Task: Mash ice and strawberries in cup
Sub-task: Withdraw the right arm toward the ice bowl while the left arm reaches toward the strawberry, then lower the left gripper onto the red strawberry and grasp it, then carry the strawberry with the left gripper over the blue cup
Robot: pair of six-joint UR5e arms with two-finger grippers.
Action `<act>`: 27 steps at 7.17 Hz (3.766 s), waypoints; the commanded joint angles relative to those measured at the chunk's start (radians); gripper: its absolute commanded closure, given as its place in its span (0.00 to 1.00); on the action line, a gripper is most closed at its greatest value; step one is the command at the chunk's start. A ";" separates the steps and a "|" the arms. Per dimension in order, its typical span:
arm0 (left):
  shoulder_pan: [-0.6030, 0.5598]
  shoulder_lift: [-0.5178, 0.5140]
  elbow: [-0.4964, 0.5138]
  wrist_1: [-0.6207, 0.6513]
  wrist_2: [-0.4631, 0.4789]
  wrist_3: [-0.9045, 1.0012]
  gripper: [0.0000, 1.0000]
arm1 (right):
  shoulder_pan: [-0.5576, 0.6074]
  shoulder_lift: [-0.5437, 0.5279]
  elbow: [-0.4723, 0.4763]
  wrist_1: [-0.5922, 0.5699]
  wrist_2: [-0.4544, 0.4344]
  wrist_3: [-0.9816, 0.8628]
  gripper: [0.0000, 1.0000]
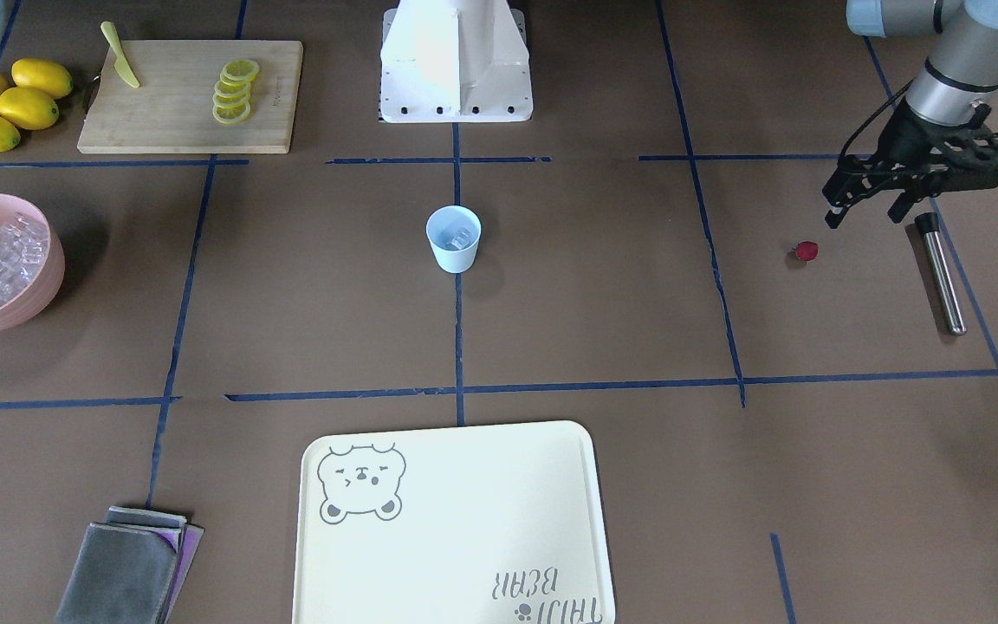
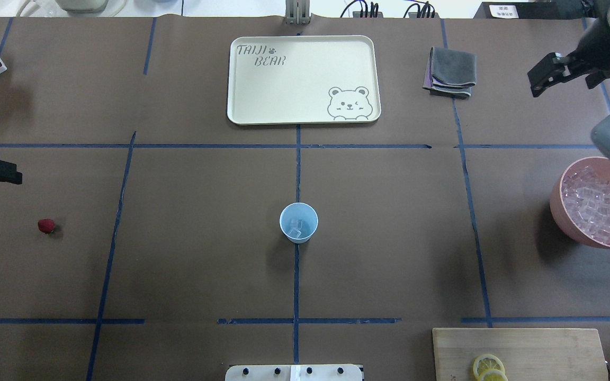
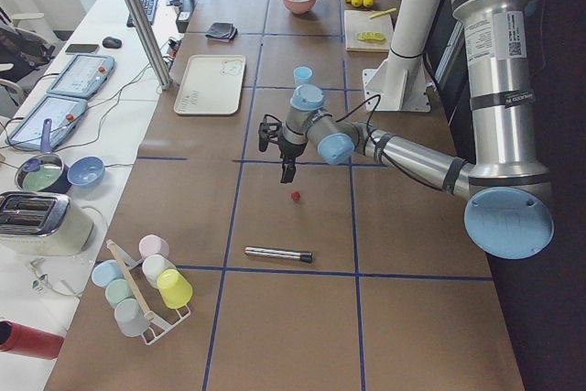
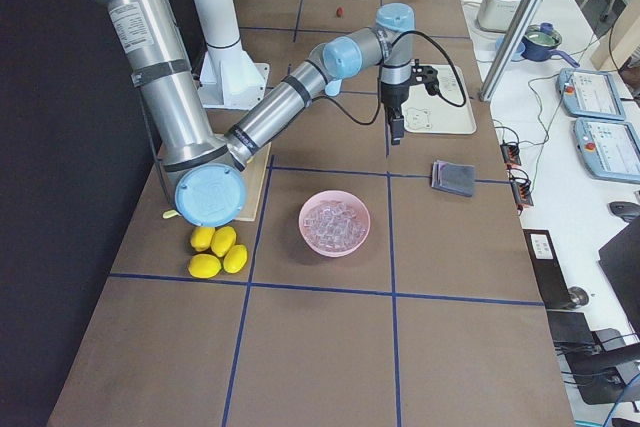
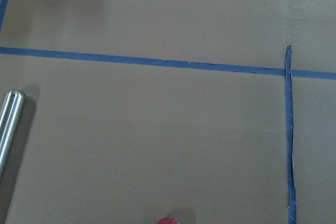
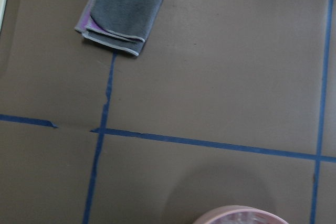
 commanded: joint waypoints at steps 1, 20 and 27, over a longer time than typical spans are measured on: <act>0.137 0.009 0.142 -0.234 0.135 -0.146 0.00 | 0.152 -0.074 -0.071 0.005 0.091 -0.224 0.00; 0.213 0.009 0.195 -0.240 0.166 -0.147 1.00 | 0.231 -0.171 -0.179 0.185 0.149 -0.313 0.00; 0.171 -0.555 -0.144 0.692 0.001 -0.175 1.00 | 0.328 -0.310 -0.197 0.191 0.188 -0.536 0.00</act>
